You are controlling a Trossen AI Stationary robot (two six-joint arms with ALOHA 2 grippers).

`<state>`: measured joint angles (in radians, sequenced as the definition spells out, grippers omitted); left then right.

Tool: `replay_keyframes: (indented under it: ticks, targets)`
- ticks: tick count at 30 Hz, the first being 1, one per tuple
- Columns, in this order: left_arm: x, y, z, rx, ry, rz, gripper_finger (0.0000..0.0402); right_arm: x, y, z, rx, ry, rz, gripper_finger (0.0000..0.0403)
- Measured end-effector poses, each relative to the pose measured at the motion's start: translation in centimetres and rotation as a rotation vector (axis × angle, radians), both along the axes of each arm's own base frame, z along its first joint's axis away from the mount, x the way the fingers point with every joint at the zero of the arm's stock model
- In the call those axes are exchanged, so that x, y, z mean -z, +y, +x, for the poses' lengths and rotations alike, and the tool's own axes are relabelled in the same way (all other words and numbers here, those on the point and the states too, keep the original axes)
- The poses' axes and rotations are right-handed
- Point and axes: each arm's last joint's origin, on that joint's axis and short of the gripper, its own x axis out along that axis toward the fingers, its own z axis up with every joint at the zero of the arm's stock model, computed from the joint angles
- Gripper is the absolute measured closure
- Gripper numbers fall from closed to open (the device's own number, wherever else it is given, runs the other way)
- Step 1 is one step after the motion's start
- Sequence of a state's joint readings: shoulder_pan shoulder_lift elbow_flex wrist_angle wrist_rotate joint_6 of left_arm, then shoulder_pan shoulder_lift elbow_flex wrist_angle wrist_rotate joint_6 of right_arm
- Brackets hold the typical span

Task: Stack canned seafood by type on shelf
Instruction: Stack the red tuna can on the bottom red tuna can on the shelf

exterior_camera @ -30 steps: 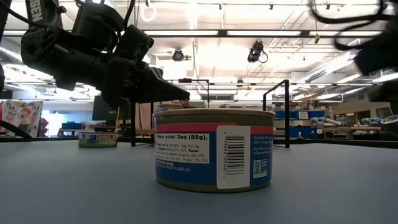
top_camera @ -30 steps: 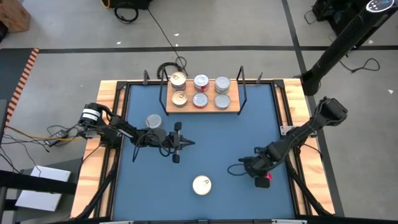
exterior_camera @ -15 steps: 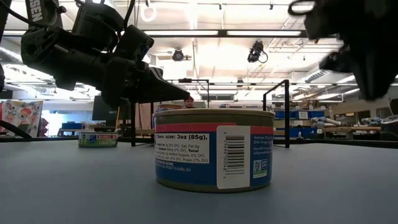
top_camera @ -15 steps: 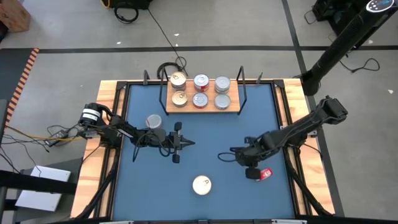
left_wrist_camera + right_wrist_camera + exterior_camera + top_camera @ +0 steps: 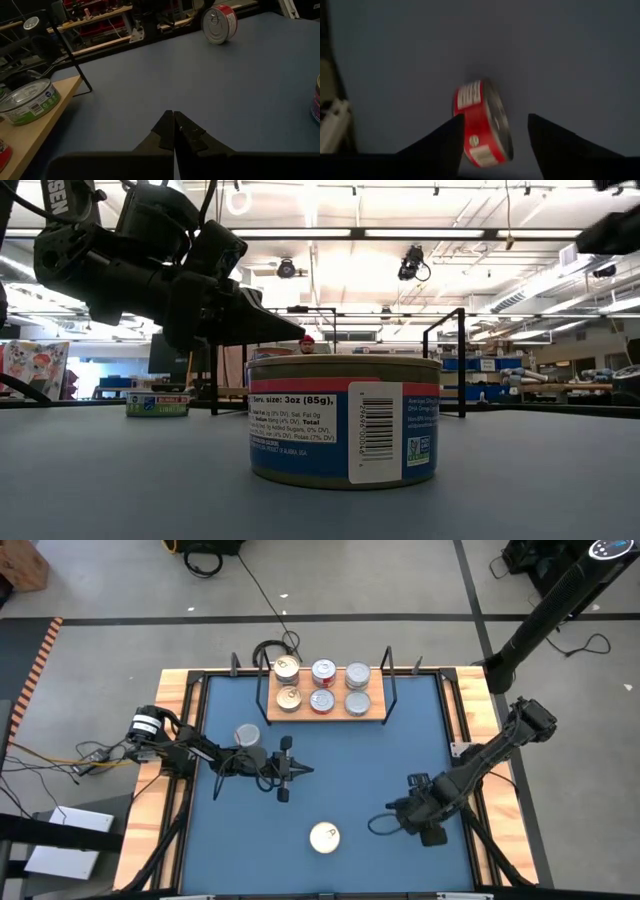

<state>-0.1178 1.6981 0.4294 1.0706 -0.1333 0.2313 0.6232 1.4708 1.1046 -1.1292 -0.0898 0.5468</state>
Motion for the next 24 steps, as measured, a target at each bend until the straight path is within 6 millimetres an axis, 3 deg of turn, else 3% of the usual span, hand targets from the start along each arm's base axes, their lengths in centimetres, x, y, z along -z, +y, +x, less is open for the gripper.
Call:
replay_keyframes:
  ticks: [7, 12, 18, 24]
  targets:
    - [0.0, 0.0, 0.0, -0.011, -0.001, 0.006, 0.04, 2.1, 1.9, -0.9, -0.127, 0.115, -0.096, 0.0129]
    - [0.0, 0.0, 0.0, -0.014, -0.001, 0.005, 0.04, 3.3, 2.5, -0.8, -0.176, 0.151, -0.142, 0.0112]
    - [0.0, 0.0, 0.0, -0.014, -0.001, 0.005, 0.04, 3.3, 2.6, -0.8, -0.174, 0.153, -0.147, 0.0132]
    - [0.0, 0.1, 0.0, -0.025, -0.001, 0.006, 0.04, 3.3, 2.5, -0.9, -0.177, 0.163, -0.141, 0.0186]
